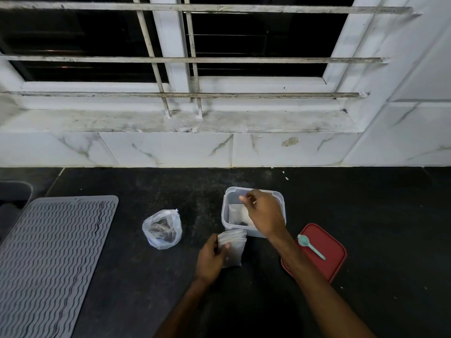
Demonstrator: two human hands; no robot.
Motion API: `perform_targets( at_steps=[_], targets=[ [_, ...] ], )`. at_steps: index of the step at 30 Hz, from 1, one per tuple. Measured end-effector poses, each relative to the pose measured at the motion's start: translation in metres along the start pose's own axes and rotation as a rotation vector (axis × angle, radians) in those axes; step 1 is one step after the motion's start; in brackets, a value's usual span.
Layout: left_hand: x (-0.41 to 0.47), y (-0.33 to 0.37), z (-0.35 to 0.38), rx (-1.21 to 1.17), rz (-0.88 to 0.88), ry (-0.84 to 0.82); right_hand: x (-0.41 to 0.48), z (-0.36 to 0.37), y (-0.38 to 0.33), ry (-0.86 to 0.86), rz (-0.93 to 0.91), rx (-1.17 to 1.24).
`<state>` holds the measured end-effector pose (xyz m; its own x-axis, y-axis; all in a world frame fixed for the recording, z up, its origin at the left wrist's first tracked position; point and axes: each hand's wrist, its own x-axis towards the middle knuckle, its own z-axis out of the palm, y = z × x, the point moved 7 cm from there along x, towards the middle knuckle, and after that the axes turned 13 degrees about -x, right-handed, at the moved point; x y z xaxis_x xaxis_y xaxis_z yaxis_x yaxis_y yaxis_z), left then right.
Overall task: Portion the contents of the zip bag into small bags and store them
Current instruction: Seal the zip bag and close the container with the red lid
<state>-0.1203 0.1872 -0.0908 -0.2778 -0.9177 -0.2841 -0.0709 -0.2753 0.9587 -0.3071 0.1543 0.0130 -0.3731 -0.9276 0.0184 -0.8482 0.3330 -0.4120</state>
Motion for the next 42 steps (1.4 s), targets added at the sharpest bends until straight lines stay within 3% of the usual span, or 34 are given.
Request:
perform_targets(
  at_steps=[4,8,11,22,28,32,36,40,42],
  targets=[
    [-0.014,0.005,-0.002,-0.221,0.016,0.098,-0.046,-0.001,0.006,-0.121,-0.023,0.422],
    [-0.02,0.025,0.004,-0.378,0.012,0.18,-0.082,0.031,0.019,-0.385,0.086,0.611],
    [-0.019,0.048,0.018,-0.458,0.046,0.121,-0.085,0.027,0.018,-0.317,0.096,0.662],
    [0.0,0.072,0.032,-0.644,-0.098,-0.093,-0.034,-0.016,0.03,-0.061,0.127,0.618],
    [0.007,0.073,0.034,-0.806,-0.235,-0.062,-0.018,-0.016,0.03,-0.115,0.241,0.84],
    [0.013,0.073,0.03,-0.803,-0.204,-0.04,-0.01,-0.012,0.029,-0.142,0.275,0.911],
    [0.02,0.064,0.009,-0.847,-0.208,0.07,0.012,-0.011,0.061,0.009,0.262,0.539],
    [0.027,0.06,-0.009,-0.805,-0.224,0.127,0.026,0.015,0.074,-0.129,0.212,0.077],
    [0.027,0.062,-0.013,-0.756,-0.217,0.135,0.029,0.028,0.07,-0.188,0.194,-0.043]
  ],
)
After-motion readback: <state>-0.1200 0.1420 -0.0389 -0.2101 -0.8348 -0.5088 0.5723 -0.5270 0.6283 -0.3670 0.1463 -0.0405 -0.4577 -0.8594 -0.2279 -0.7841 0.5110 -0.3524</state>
